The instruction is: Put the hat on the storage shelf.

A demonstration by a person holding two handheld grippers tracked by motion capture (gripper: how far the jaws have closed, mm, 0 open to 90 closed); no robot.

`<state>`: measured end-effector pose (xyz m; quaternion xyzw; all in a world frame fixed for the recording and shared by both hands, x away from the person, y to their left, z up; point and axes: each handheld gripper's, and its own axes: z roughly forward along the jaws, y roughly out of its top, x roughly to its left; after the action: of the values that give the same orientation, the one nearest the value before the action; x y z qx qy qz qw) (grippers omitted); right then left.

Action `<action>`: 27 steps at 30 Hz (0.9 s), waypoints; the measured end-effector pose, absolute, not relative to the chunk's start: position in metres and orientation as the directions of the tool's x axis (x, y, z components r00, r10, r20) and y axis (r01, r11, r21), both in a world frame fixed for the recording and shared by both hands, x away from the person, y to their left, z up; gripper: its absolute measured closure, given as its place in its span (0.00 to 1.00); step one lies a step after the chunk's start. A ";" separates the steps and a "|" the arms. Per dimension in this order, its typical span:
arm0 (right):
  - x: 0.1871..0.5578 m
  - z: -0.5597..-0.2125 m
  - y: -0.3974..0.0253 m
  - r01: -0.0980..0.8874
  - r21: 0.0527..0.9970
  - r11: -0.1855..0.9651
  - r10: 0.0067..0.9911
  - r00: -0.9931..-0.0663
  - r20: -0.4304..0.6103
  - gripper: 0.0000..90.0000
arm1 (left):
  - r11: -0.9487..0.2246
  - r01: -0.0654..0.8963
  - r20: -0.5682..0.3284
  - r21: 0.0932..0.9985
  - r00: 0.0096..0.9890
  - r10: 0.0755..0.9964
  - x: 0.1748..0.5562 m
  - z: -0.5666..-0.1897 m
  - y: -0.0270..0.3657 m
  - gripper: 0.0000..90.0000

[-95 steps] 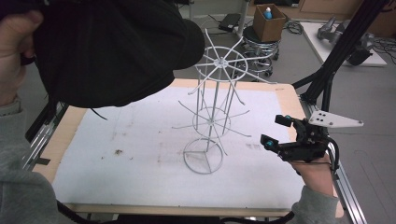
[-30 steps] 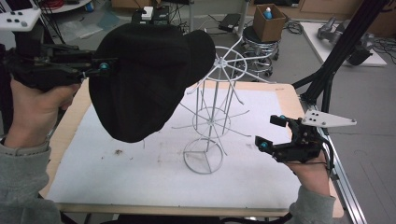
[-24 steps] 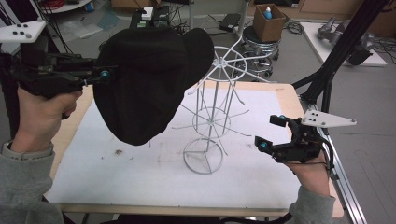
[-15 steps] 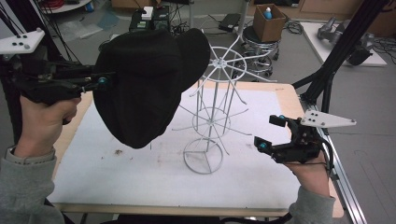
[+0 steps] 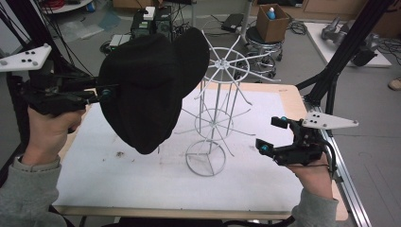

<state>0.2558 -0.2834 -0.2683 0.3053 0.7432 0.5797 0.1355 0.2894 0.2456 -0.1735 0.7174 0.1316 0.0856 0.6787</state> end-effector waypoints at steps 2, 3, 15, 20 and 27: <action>0.256 -0.268 -0.283 0.294 0.945 0.141 0.609 -0.778 0.151 0.02 | -0.045 0.077 -0.060 0.996 0.950 0.306 0.290 -0.177 0.246 0.80; 0.256 -0.268 -0.283 0.291 0.946 0.142 0.609 -0.779 0.149 0.02 | -0.044 0.077 -0.060 0.996 0.951 0.305 0.290 -0.179 0.247 0.80; 0.256 -0.268 -0.281 0.297 0.943 0.151 0.609 -0.779 0.148 0.02 | -0.034 0.088 -0.075 0.996 0.956 0.284 0.294 -0.194 0.249 0.78; 0.257 -0.268 -0.280 0.299 0.942 0.152 0.608 -0.780 0.149 0.02 | -0.041 0.087 -0.073 0.995 0.960 0.270 0.295 -0.199 0.246 0.76; 0.257 -0.268 -0.280 0.300 0.942 0.153 0.608 -0.779 0.149 0.02 | -0.047 0.101 -0.085 0.994 0.961 0.265 0.298 -0.205 0.245 0.76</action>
<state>0.2566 -0.2801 -0.2685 0.3038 0.7472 0.5757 0.1341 0.2983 0.2454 -0.2054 0.7211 0.1267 0.0604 0.6785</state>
